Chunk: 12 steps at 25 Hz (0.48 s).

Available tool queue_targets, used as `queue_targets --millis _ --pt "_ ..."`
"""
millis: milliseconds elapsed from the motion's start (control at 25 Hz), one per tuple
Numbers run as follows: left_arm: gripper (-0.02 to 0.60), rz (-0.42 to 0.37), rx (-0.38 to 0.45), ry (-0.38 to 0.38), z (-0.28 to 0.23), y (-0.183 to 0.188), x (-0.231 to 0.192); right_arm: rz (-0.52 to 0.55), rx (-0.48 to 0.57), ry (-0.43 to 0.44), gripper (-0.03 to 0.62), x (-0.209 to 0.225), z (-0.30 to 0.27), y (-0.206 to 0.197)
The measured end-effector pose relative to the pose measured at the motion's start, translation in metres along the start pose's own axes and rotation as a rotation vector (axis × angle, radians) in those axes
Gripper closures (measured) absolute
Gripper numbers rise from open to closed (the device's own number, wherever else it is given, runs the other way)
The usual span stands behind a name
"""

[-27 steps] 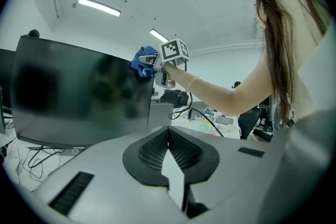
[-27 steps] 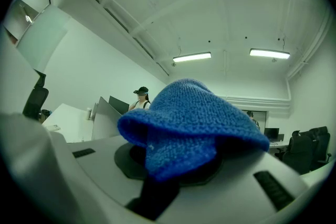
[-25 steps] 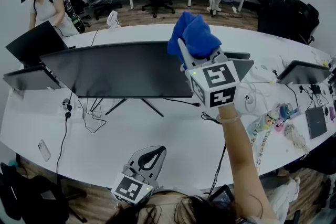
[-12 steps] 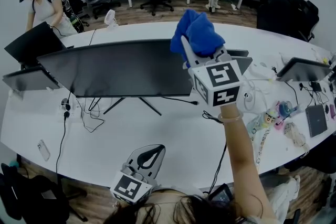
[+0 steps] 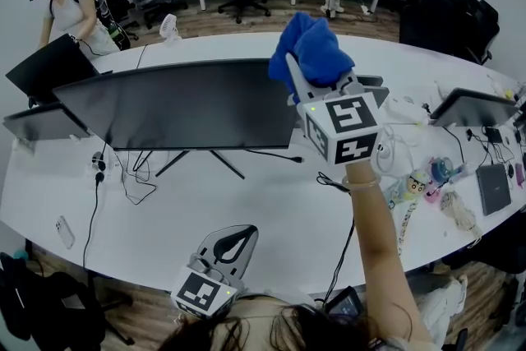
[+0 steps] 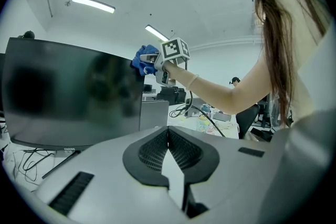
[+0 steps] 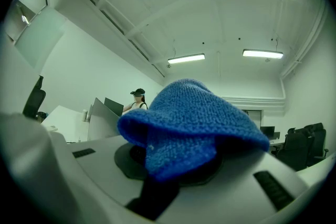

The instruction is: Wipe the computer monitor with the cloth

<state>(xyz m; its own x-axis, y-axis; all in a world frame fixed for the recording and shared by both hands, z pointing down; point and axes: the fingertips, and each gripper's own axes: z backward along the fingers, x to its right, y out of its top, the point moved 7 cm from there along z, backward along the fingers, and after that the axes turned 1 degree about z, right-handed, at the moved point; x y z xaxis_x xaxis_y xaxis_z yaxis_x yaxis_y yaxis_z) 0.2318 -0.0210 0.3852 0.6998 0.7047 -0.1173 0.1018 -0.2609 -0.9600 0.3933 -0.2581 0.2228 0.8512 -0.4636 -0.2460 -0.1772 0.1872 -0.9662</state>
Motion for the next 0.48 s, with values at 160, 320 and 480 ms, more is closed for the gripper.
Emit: queue_targets --millis 160,320,480 --pt "0.572 -0.006 -0.003 0.000 -0.005 -0.001 0.008 -0.002 0.007 0.006 0.507 0.004 0.004 -0.001" --pt "0.572 -0.007 -0.012 0.003 -0.009 -0.002 0.014 -0.018 0.022 0.007 0.507 0.009 0.008 -0.004" --pt "0.572 -0.003 -0.016 0.010 -0.012 -0.003 0.017 -0.033 0.037 0.011 0.507 0.012 0.010 -0.006"
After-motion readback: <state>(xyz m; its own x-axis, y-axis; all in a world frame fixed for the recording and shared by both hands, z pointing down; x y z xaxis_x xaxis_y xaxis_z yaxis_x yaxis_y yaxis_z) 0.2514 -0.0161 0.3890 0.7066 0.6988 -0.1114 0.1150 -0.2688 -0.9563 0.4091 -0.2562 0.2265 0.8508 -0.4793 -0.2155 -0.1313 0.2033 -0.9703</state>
